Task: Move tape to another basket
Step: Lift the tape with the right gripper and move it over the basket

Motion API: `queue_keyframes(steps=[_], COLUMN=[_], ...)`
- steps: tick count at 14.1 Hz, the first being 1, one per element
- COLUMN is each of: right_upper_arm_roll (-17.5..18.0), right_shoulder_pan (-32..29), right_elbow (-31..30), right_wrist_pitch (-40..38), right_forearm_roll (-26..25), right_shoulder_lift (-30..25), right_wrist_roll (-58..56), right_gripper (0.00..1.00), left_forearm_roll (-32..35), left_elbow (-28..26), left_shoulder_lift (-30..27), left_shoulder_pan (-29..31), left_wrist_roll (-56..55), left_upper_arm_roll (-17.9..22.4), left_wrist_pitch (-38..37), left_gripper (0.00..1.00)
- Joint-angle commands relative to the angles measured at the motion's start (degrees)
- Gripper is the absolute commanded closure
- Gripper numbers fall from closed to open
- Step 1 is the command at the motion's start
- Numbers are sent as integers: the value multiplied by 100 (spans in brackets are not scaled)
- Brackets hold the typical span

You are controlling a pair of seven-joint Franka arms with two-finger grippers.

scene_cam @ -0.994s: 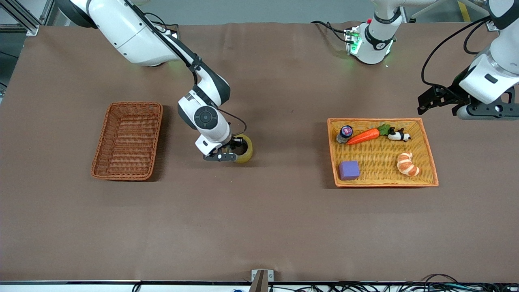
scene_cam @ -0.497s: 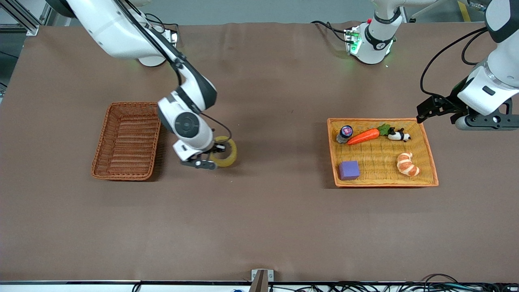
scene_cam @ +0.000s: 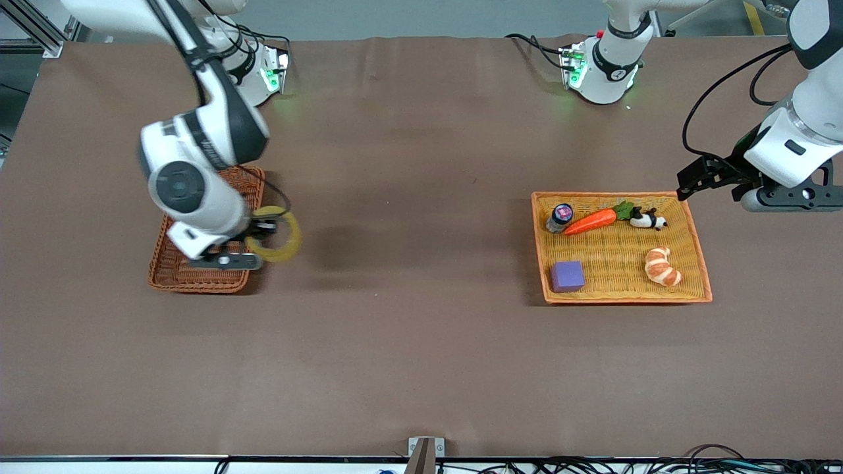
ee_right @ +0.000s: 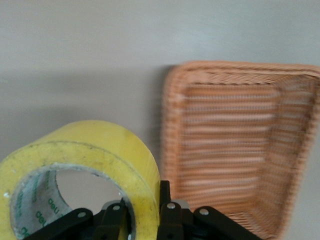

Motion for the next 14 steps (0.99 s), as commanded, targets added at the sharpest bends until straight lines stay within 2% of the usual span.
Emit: queue_keyframes(steps=[1,5,7,11,13,14], right_upper_arm_roll=[-707,-1430,-1563,-1765,-1783,-1783], right_shoulder_pan=[-24,-24,-32,-41,-41,-24], right_elbow=[-1025,-1958,-2231,-2320,-2320,-2320], right_wrist_pitch=[573,1575,2042,2561,2668,2668], right_forearm_roll=[-43,-43,-43,-43,-52,-43], right_shoulder_lift=[-585,-647,-586,-209,-94,-76], right_wrist_roll=[-1033,-1844,-2003,-2048,-2101,-2101], right_gripper=[100,100,100,98,93,80], left_forearm_roll=[101,181,189,250,321,321], left_elbow=[73,100,109,109,117,126], left_shoulder_lift=[40,84,84,84,84,93], left_shoulder_pan=[0,-9,-9,-9,0,0], left_wrist_roll=[-100,-100,-100,-100,-92,-100], left_upper_arm_roll=[-2,-11,-2,-2,7,16], left_wrist_pitch=[-38,-30,-30,-30,-30,-30], left_gripper=[0,0,0,0,0,0])
